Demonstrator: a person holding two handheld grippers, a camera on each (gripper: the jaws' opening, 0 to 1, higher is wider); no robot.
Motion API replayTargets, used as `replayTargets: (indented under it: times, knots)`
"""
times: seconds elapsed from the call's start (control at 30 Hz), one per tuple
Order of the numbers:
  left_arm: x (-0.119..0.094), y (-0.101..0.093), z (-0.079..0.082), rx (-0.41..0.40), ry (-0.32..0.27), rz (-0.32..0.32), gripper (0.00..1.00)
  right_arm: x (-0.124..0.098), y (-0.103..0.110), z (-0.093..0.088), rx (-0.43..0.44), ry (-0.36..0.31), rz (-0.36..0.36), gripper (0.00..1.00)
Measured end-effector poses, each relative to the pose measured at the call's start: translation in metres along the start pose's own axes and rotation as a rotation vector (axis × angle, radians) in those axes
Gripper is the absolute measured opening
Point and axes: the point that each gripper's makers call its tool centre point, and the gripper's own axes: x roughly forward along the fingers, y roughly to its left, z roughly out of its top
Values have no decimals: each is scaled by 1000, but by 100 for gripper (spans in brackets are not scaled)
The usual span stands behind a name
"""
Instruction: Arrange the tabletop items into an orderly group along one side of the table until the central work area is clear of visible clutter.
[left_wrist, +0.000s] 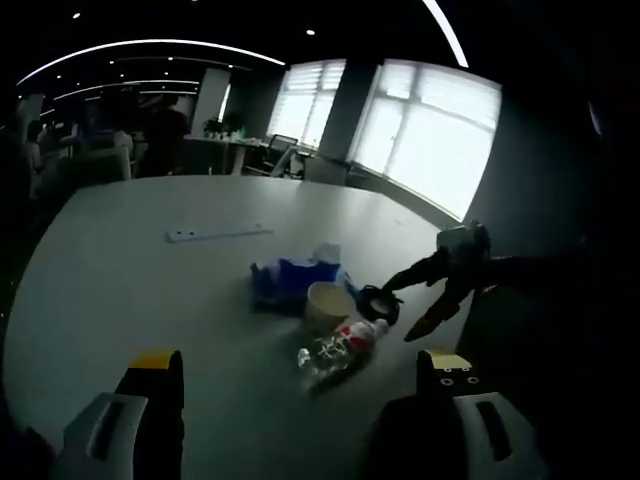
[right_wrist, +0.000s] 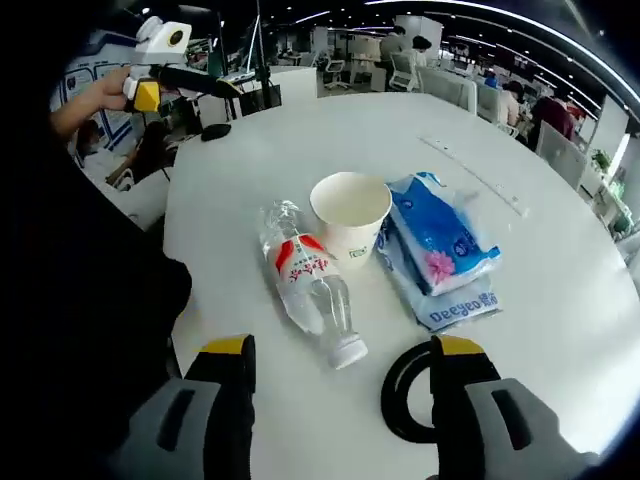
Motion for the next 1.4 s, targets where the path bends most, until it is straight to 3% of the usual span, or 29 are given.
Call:
replayTargets:
  times: [0.5,0.93,1.2,1.4]
  knots:
    - [-4,-2,-9,9,17,-6,95,22,10,-10,-180,83,81,49]
    - [-4,-8,-16,24,43,-18,94,39,10,-17,-319,166,131,26]
    - [-4,-9,-19,19,48,-22,93,46,10,-22,-431,202,156,22]
    - [-6,-13,-19,14,38,-32,93,48,9,-22,-422,211,164,20]
